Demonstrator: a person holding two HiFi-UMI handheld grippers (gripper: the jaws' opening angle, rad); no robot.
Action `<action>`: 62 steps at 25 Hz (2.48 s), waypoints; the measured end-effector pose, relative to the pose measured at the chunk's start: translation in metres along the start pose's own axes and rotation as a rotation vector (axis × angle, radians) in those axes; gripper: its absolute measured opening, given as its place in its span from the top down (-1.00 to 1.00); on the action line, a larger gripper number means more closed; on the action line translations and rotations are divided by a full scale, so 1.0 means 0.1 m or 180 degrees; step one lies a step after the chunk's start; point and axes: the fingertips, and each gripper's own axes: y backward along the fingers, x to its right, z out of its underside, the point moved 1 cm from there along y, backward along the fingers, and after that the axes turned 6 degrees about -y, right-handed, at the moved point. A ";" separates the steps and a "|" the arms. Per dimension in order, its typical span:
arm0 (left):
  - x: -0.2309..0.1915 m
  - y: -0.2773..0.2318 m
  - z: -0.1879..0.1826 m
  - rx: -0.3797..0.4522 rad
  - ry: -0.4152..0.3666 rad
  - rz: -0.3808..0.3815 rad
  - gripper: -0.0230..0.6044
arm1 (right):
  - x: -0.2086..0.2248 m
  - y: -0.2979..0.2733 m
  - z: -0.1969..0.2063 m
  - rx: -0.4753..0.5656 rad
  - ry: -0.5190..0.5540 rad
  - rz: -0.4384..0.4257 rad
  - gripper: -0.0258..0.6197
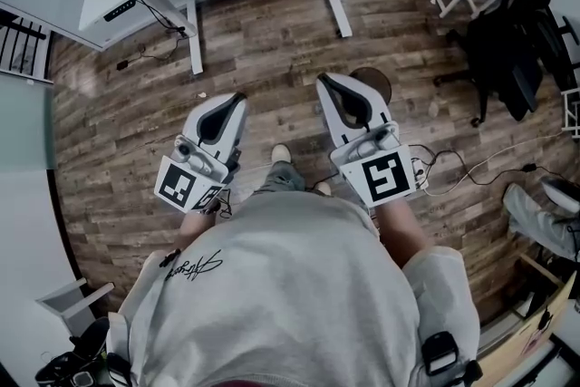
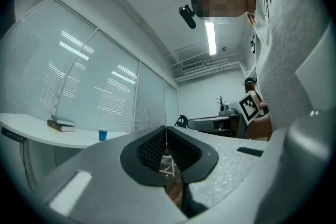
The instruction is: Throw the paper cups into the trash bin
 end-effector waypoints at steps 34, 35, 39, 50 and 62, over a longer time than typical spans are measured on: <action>-1.30 -0.18 0.22 0.0178 0.0038 0.0457 0.90 | 0.02 -1.22 0.06 0.0144 -0.0036 0.0453 0.89; -1.32 -0.19 0.22 0.0177 0.0035 0.0458 0.90 | 0.03 -1.24 0.05 0.0146 -0.0031 0.0460 0.89; -1.38 -0.22 0.20 0.0200 0.0028 0.0439 0.90 | 0.02 -1.33 0.04 0.0111 -0.0083 0.0417 0.89; -1.40 -0.23 0.21 0.0182 0.0056 0.0446 0.90 | 0.03 -1.40 -0.09 0.0236 -0.0081 0.0431 0.89; -1.42 -0.19 0.23 0.0185 0.0086 0.0459 0.90 | 0.10 -1.35 -0.09 0.0274 -0.0030 0.0528 0.89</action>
